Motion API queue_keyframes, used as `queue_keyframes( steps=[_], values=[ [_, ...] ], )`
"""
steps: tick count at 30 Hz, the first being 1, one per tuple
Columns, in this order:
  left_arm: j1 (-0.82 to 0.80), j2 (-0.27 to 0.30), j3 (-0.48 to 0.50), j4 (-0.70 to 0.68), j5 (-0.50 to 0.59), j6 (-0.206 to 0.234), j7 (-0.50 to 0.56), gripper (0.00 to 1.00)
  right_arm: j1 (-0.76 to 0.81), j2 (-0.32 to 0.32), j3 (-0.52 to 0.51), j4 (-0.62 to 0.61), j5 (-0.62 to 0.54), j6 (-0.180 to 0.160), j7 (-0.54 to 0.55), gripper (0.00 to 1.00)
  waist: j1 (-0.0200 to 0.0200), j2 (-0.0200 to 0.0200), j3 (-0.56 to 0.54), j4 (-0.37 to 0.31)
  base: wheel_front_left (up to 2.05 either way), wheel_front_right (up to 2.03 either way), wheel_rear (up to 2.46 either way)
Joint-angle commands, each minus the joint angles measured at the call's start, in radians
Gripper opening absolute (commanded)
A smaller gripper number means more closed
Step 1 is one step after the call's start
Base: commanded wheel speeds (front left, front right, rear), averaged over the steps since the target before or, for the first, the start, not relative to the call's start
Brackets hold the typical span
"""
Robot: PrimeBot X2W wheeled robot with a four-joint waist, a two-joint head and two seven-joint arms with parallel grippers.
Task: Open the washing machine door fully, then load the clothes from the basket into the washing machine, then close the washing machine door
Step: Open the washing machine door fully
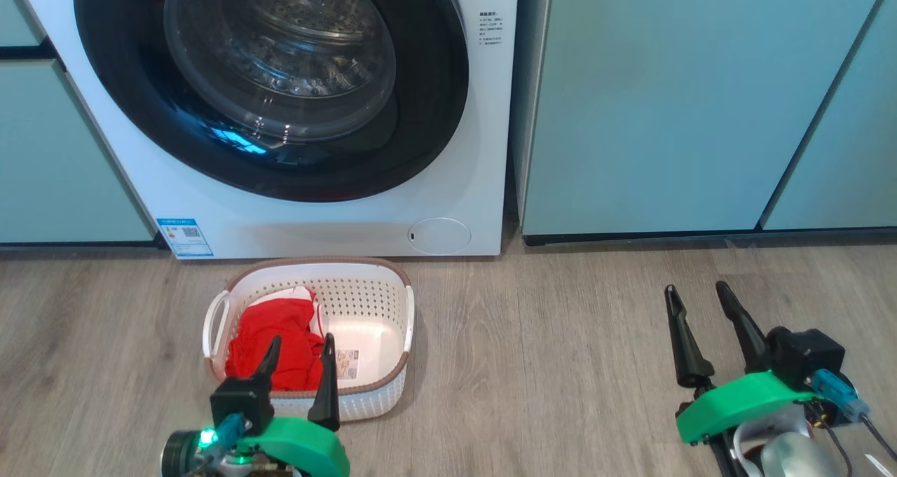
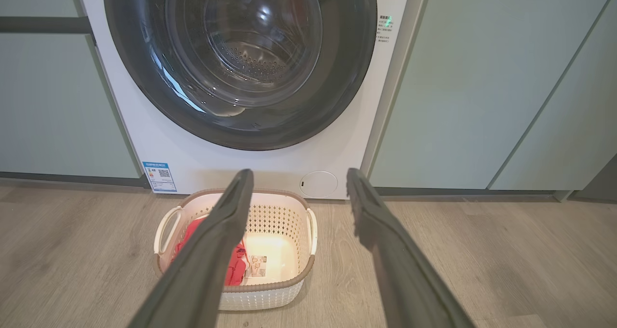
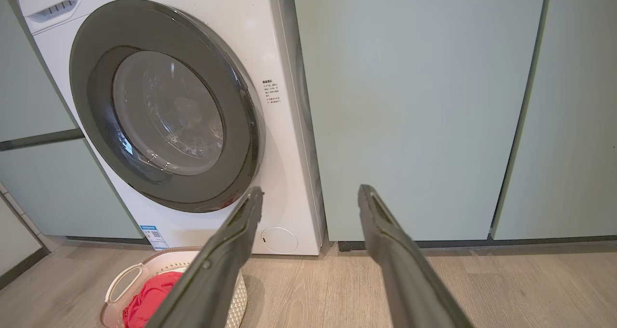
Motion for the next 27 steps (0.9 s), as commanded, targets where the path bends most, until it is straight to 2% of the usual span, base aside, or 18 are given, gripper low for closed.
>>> queue_keyframes(
  steps=[1,27],
  values=[
    [-0.038,0.005,0.036,-0.035,0.008,0.005,-0.014,1.00,-0.051,-0.006,0.024,-0.036,-0.002,0.000,-0.010,1.00,0.0000,-0.0001,0.000,0.001,0.00,0.00,0.00],
    [-0.043,0.005,0.041,-0.025,-0.008,0.006,-0.014,1.00,-0.050,-0.006,0.024,-0.040,-0.004,0.000,-0.010,1.00,0.0000,-0.0001,0.002,0.006,0.00,0.00,0.00]
  ],
)
